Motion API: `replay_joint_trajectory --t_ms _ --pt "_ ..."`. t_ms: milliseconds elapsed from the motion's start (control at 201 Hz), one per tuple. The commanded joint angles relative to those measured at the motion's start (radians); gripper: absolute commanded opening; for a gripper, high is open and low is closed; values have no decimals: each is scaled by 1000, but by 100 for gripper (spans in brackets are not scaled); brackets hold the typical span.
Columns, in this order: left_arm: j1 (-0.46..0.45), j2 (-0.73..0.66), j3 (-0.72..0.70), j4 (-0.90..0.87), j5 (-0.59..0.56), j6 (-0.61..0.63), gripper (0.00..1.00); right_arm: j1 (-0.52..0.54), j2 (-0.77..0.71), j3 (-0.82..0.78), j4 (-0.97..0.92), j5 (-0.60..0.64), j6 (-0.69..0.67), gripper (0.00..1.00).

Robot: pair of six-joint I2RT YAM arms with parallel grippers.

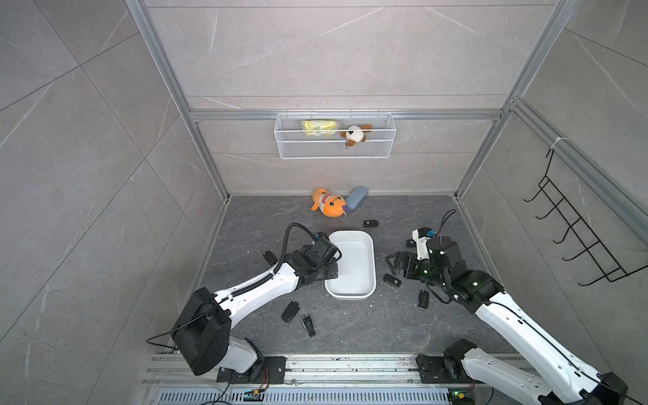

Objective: Place the car key into the storage box
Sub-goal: Place the storage box at the center of the board.

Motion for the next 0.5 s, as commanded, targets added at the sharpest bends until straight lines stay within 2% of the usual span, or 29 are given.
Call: replay_joint_trajectory --t_ms 0,194,398,493 --pt "-46 85 31 83 -29 -83 0 5 -41 -8 -66 32 5 100" --pt "-73 202 56 106 -33 -121 0 6 -76 -18 -71 49 -16 100" --pt "-68 221 36 52 -117 -133 0 5 -83 -26 -44 52 -15 100" --pt "-52 213 14 48 -121 -124 0 6 -87 -36 -23 55 -7 99"
